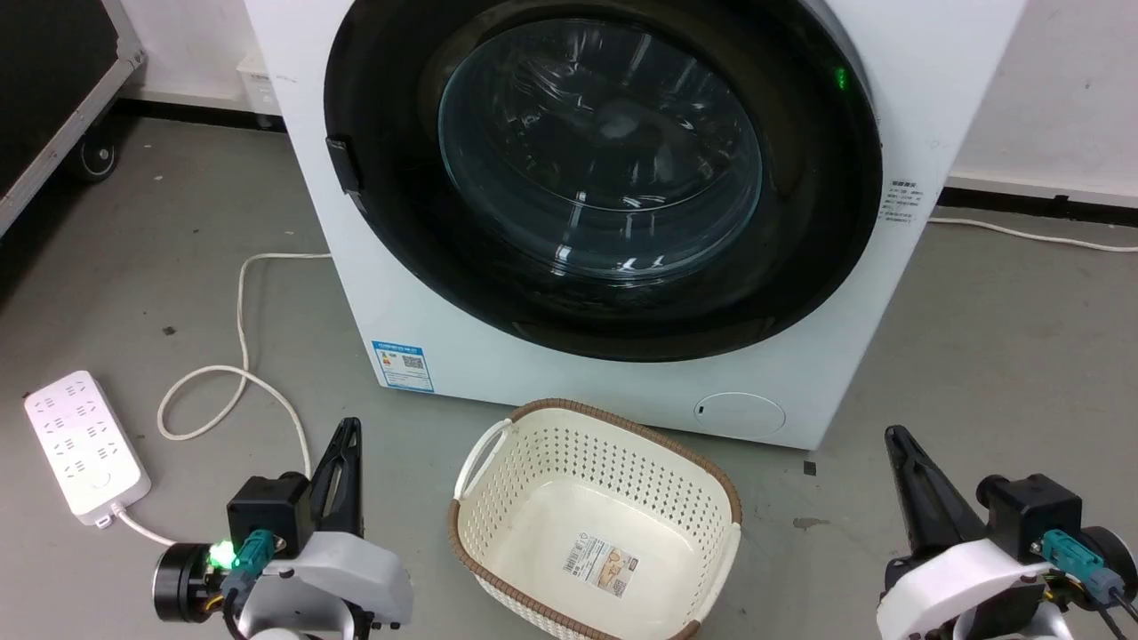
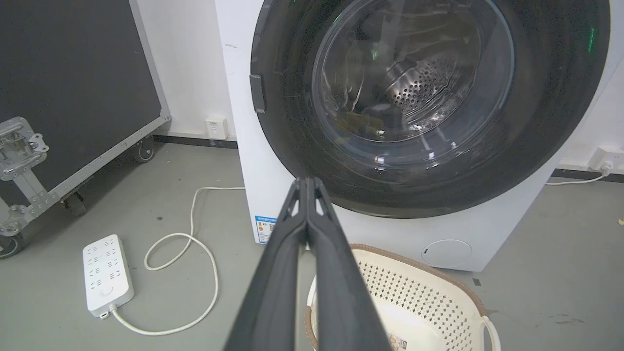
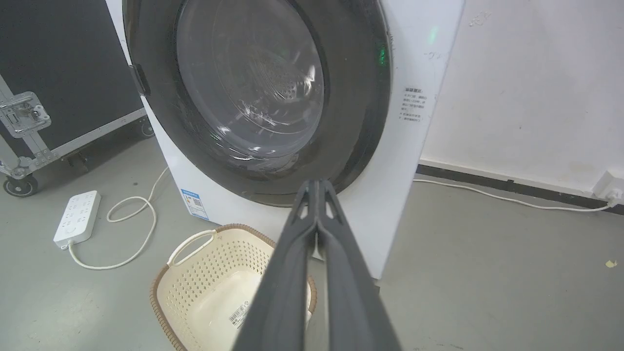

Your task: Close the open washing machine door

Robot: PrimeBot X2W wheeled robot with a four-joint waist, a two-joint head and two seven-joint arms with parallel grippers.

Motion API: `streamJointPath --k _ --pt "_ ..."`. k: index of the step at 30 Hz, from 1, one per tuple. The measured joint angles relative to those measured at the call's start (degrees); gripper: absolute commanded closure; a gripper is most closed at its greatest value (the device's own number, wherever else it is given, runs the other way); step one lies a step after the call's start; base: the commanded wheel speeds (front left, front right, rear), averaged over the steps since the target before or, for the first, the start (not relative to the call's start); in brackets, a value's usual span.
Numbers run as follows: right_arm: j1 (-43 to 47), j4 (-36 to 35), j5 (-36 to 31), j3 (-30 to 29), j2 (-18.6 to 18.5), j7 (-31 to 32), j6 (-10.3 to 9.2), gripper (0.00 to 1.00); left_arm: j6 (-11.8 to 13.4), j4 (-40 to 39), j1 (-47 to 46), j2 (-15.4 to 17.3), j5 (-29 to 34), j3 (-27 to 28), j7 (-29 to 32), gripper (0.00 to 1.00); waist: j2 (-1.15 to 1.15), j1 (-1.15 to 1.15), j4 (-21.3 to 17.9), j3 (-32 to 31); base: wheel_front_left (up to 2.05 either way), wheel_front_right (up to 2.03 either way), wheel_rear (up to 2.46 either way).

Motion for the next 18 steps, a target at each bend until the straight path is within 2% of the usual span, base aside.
streamJointPath --k 18 --pt "0.18 -0.94 -1.24 0.56 0.0 0.79 0.0 1.0 0.09 -2.49 1.42 -0.53 2.02 0.69 1.94 1.0 0.0 0.0 0.46 0.02 0.0 0.0 0.0"
